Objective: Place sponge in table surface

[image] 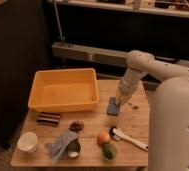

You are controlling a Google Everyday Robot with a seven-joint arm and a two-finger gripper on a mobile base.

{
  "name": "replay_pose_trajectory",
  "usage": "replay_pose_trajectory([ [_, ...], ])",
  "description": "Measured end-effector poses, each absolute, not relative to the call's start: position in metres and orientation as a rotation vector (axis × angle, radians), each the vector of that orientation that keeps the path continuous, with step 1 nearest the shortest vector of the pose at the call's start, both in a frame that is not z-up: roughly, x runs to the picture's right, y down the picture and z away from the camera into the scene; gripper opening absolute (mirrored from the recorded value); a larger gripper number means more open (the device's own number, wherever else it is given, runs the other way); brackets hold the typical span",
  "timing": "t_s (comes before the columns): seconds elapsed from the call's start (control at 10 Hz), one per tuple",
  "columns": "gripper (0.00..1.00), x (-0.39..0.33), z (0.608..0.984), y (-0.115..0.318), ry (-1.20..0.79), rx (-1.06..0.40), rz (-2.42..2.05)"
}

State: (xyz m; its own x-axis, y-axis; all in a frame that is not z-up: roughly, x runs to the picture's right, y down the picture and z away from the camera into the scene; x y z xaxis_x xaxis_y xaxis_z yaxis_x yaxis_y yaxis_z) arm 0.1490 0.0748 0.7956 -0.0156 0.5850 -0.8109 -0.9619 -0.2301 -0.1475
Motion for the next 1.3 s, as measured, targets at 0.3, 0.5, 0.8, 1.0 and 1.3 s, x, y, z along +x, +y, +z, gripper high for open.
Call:
replay_pose_trajectory([
  [0.3, 0.0, 0.148, 0.795, 0.074, 0.548, -0.943, 1.575],
  [0.5, 0.0, 0.147, 0.797, 0.076, 0.537, -0.933, 1.566],
  [0.8, 0.0, 0.149, 0.822, 0.095, 0.471, -0.9, 1.541],
  [1.0, 0.0, 0.154, 0.846, 0.107, 0.437, -0.88, 1.533],
  [1.3, 0.12, 0.161, 0.868, 0.105, 0.418, -0.88, 1.535],
])
